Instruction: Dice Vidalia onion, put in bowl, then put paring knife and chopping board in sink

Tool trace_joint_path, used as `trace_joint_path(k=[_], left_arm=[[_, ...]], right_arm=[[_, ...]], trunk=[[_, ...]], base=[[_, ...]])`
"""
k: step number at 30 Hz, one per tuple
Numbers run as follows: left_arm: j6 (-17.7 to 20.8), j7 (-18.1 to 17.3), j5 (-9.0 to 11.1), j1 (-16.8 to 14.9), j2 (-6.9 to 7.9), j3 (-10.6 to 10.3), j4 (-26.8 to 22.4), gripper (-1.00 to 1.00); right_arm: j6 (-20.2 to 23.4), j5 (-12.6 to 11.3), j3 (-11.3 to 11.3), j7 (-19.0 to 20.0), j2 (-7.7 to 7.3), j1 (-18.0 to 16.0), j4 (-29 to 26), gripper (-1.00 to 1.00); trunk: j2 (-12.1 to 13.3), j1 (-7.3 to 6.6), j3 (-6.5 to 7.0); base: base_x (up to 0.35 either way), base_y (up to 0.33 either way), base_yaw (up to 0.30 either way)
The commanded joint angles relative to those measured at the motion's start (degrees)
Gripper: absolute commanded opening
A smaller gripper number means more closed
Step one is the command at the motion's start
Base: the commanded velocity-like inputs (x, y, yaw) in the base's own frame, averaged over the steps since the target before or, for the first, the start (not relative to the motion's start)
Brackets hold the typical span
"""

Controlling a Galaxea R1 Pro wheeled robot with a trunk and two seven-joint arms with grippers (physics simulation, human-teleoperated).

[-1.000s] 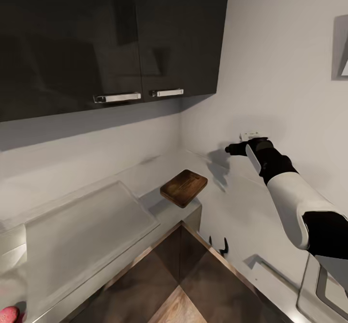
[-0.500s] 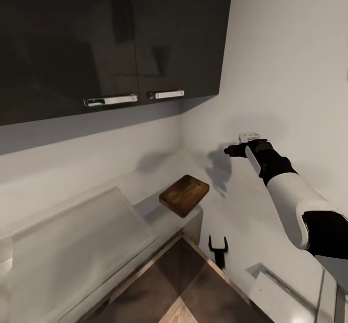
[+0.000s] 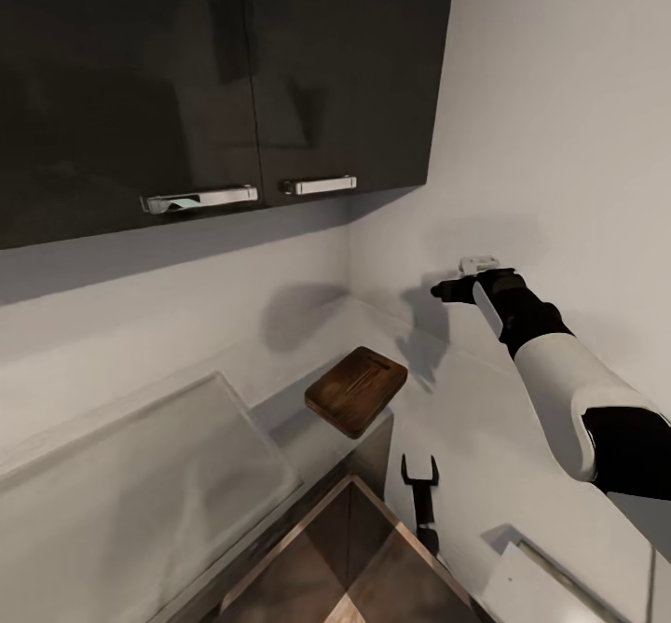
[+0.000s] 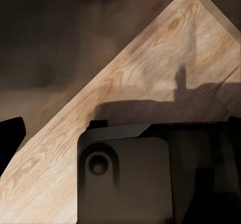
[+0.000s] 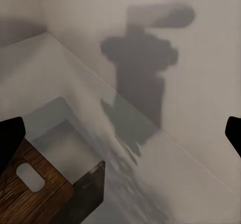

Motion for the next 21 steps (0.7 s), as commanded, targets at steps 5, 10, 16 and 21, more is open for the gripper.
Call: trace_joint_path(k=[5, 10, 16, 21], left_arm=[[-0.1, 0.0, -0.6, 0.0, -0.13, 0.3, 0.0, 1.0], [-0.1, 0.0, -0.6, 0.0, -0.14, 0.2, 0.0, 1.0], [-0.1, 0.1, -0.7, 0.0, -0.08, 0.2, 3.3, 1.0], [0.0, 0.2, -0.8, 0.0, -0.06, -0.1, 4.9, 1.0]], right_arm=[[0.4, 0.0, 0.4, 0.1, -0.08, 0.0, 0.0, 1.0], [0.4, 0.0, 0.4, 0.1, -0.08, 0.0, 0.0, 1.0], [0.3, 0.1, 0.3, 0.1, -0.08, 0.0, 0.2, 1.0], [0.3, 0.2, 0.3, 0.1, -0.08, 0.0, 0.2, 1.0]], trunk=[[-0.1, 0.04, -0.12], [-0.1, 0.04, -0.12], [-0.1, 0.04, -0.12], [-0.1, 0.04, -0.12]], base=[[0.01, 0.0, 0.0], [0.001, 0.0, 0.0], [0.0, 0.0, 0.0], [0.0, 0.0, 0.0]])
